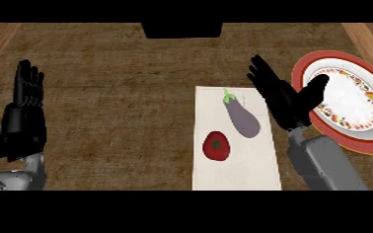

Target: Pick the eggplant from the placemat and place it in the plate

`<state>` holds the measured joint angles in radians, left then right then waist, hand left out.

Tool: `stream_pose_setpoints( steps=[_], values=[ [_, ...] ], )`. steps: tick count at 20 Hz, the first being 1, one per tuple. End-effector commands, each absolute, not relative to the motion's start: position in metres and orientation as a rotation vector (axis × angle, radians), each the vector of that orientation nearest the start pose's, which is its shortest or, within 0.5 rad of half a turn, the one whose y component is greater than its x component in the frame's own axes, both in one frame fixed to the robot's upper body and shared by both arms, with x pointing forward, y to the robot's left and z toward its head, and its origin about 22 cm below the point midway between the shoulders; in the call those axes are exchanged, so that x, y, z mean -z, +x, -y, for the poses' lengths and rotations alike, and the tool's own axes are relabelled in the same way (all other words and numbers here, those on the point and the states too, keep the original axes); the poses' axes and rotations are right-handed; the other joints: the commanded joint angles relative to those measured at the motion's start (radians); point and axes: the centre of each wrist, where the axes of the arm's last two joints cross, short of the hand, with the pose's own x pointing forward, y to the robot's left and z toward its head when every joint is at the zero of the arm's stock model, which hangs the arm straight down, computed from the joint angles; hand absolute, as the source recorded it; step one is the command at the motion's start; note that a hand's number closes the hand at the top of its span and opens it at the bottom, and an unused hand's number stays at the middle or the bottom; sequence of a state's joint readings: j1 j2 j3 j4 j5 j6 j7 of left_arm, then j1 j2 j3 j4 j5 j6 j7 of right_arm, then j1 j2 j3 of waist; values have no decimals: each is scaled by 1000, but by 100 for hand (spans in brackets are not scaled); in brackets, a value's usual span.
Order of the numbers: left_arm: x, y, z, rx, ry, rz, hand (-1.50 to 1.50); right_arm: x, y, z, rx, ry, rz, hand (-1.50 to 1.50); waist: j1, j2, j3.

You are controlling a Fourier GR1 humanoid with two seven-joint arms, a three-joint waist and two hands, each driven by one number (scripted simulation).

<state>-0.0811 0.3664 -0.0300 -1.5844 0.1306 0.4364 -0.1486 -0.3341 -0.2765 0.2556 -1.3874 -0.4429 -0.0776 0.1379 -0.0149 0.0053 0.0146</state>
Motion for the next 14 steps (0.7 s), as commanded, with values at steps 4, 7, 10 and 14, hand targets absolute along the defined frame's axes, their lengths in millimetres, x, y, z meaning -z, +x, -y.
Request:
stream_pose_setpoints(
  steps=[4, 7, 10, 14],
  values=[
    [-30, 265, -281, 83, 321, 1702, 0, -30, 331, 139, -374, 170, 1038, 150, 68, 17, -19],
    [-16, 256, -271, 139, 238, 1644, 0, -49, 336, 149, -909, -117, 1118, 150, 153, 12, -61],
    [5, 251, -279, 173, 165, 1535, 0, -38, 342, 102, -611, -290, 1076, -150, 50, 3, -20],
    [12, 251, -306, 149, 161, 1515, 0, -38, 327, 50, -729, -268, 1107, -150, 26, -5, -16]
  ],
)
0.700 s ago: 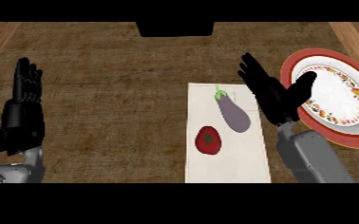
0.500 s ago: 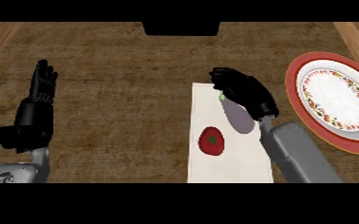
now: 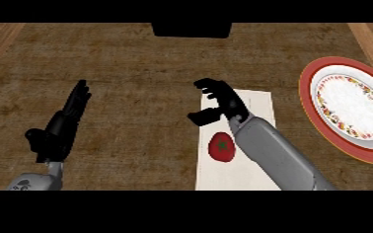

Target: Pick the eggplant from the placemat and place it in the plate

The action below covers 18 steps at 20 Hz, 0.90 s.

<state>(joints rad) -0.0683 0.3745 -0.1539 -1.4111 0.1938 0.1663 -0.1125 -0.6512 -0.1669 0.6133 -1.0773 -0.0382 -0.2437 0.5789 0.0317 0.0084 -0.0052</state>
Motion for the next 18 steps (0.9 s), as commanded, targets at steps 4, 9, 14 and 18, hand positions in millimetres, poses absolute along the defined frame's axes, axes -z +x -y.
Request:
stream_pose_setpoints(
  steps=[4, 9, 14, 18],
  values=[
    [18, 262, -308, 127, 151, 1526, 0, -58, 346, 71, -816, -377, 1118, -150, -28, -8, 5],
    [17, 250, -297, 146, 153, 1526, 0, -109, 352, 81, -844, -490, 1110, -150, -28, -11, 5],
    [16, 257, -299, 147, 138, 1516, 0, -139, 362, 70, -1092, -598, 880, -150, -24, -9, 4],
    [16, 259, -300, 140, 154, 1521, 0, -154, 371, 75, -1277, -586, 670, -150, -27, -10, 3]
  ],
)
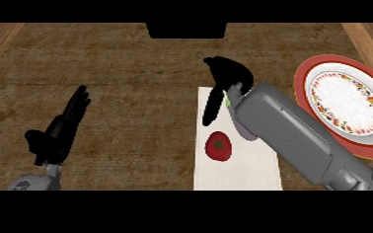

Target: Pick the eggplant from the placemat and place it in the plate

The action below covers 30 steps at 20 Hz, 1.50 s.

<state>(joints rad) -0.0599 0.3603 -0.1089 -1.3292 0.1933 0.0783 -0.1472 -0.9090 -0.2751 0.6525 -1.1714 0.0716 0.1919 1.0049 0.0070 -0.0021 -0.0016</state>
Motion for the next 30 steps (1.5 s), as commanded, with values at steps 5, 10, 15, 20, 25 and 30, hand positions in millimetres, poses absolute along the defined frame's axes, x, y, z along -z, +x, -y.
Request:
stream_pose_setpoints(
  steps=[5, 10, 15, 20, 25, 30],
  values=[
    [16, 258, -303, 154, 139, 1521, 0, -140, 380, 67, -1299, -549, 511, -150, 4, 2, 0],
    [19, 258, -296, 152, 149, 1524, 0, -136, 387, 74, -1332, -574, 399, -150, -6, -1, 0],
    [15, 253, -295, 165, 145, 1520, 0, -108, 389, 72, -1372, -605, 300, -150, 7, 0, 1],
    [35, 239, -312, 145, 136, 1513, 0, -95, 397, 83, -1397, -593, 232, -150, 7, 3, 0],
    [15, 258, -301, 141, 153, 1520, 0, -77, 391, 96, -1421, -582, 193, -150, -7, 0, 1],
    [16, 255, -300, 156, 146, 1516, 0, -85, 397, 110, -1444, -632, 188, -150, -4, 1, 1]
  ],
)
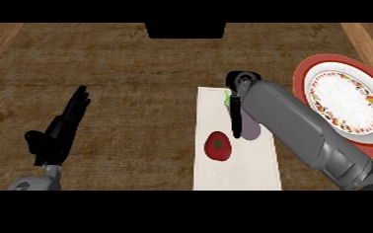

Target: Pick the eggplant from the placemat and place it in the plate

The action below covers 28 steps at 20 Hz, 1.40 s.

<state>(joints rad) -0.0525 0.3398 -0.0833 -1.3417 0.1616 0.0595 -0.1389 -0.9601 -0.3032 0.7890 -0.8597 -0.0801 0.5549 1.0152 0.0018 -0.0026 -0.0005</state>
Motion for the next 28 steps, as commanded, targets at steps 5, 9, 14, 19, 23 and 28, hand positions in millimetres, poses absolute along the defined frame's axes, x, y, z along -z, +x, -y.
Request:
stream_pose_setpoints(
  steps=[5, 9, 14, 19, 23, 28],
  values=[
    [13, 248, -294, 143, 154, 1524, 0, -64, 386, 106, -1435, -644, 141, -150, 2, 0, 0],
    [27, 253, -324, 141, 157, 1535, 0, -35, 384, 127, -1432, -529, 126, 150, 0, 5, 0],
    [28, 248, -295, 136, 161, 1514, 0, -45, 377, 117, -1500, -506, 182, 150, -1, 0, 0],
    [11, 259, -309, 151, 157, 1526, 0, -48, 375, 101, -1523, -494, 257, 150, 2, 1, 0],
    [27, 241, -319, 83, 207, 1491, 0, -49, 362, 217, -1335, -708, 427, 150, -78, -21, 3],
    [42, 220, -336, -7, 291, 1412, 0, -127, 372, 341, -909, -979, 644, 150, -233, -68, 15]
  ],
)
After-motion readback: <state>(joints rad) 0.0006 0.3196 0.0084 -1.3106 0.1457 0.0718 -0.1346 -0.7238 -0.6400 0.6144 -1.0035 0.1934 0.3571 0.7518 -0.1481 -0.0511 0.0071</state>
